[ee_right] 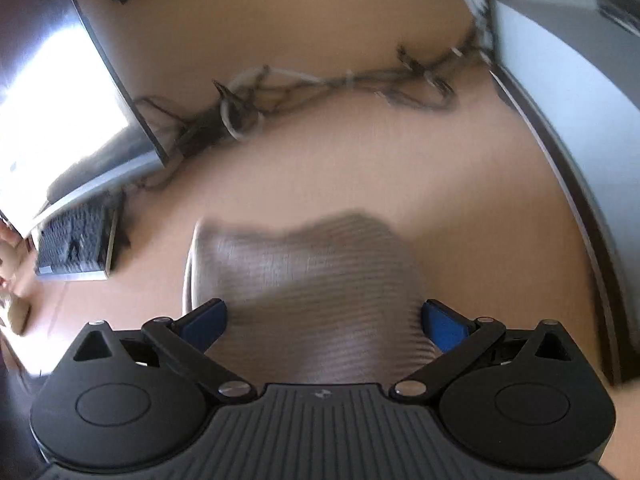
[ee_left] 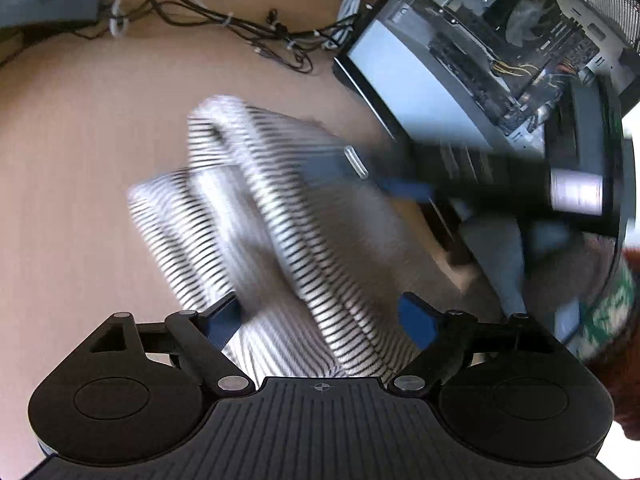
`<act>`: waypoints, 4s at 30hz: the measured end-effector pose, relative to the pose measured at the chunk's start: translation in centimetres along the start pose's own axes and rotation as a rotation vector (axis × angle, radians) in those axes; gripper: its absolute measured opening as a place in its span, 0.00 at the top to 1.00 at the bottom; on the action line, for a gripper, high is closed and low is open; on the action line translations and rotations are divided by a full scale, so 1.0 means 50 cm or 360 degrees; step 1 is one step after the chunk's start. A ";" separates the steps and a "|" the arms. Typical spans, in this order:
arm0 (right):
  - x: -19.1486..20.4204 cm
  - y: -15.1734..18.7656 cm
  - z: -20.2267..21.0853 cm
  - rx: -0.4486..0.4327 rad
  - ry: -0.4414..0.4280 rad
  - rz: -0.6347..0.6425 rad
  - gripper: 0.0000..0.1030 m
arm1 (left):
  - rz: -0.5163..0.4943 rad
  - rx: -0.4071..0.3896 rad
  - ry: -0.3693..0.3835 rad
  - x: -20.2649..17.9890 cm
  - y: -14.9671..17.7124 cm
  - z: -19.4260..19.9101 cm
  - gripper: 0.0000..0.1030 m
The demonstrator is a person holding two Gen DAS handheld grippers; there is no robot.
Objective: Fold clothes
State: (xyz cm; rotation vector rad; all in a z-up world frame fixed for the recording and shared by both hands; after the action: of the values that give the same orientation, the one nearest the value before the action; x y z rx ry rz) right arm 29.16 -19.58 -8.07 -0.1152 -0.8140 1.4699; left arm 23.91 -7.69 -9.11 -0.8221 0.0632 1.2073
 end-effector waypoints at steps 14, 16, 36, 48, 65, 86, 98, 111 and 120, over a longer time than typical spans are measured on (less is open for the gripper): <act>0.050 0.109 0.074 -0.0272 0.0038 0.0485 0.00 | 0.0204 -0.0025 -0.0096 0.083 0.057 0.042 0.29; 0.039 0.127 0.064 -0.0244 0.0044 0.0464 0.00 | 0.0196 -0.0021 -0.0082 0.073 0.060 0.039 0.40; 0.099 0.272 0.128 -0.0107 0.0206 0.1243 0.45 | 0.0262 -0.0024 0.0028 0.077 0.053 0.049 0.61; 0.117 0.097 0.255 -0.0178 -0.0333 0.0242 0.89 | 0.0230 0.0039 0.0159 0.077 0.065 0.011 0.61; 0.184 0.298 0.100 -0.0126 0.0154 0.1228 0.73 | 0.0407 -0.0046 0.0069 0.174 0.088 0.093 0.50; 0.129 0.224 0.111 -0.0239 0.0268 0.1000 0.84 | 0.0389 0.0012 0.0184 0.133 0.090 0.072 0.53; 0.107 0.222 0.204 -0.0019 -0.0034 0.1233 0.86 | 0.0177 0.0106 0.0274 0.039 0.055 -0.033 0.60; 0.119 0.321 0.106 0.0110 -0.0058 0.1479 0.86 | 0.0162 -0.0095 -0.0013 0.102 -0.014 0.095 0.56; 0.166 0.327 0.078 0.0112 -0.0028 0.1557 0.81 | -0.0133 -0.0267 0.0091 -0.020 -0.173 0.031 0.50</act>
State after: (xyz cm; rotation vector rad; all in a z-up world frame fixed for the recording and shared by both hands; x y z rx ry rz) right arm 12.56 -11.24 -10.58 -0.4996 -0.7446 2.4123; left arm 30.25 -8.53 -2.99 -0.9966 -0.0261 1.1208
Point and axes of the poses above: each gripper's, at about its wrist camera, not at the fingertips, and z roughly against the way its jaws point, x to its left, y to its underside, the point moved 8 cm from there along -z, roughly the way its jaws point, and after that the axes turned 6 degrees about -z, right-handed, at the moved point
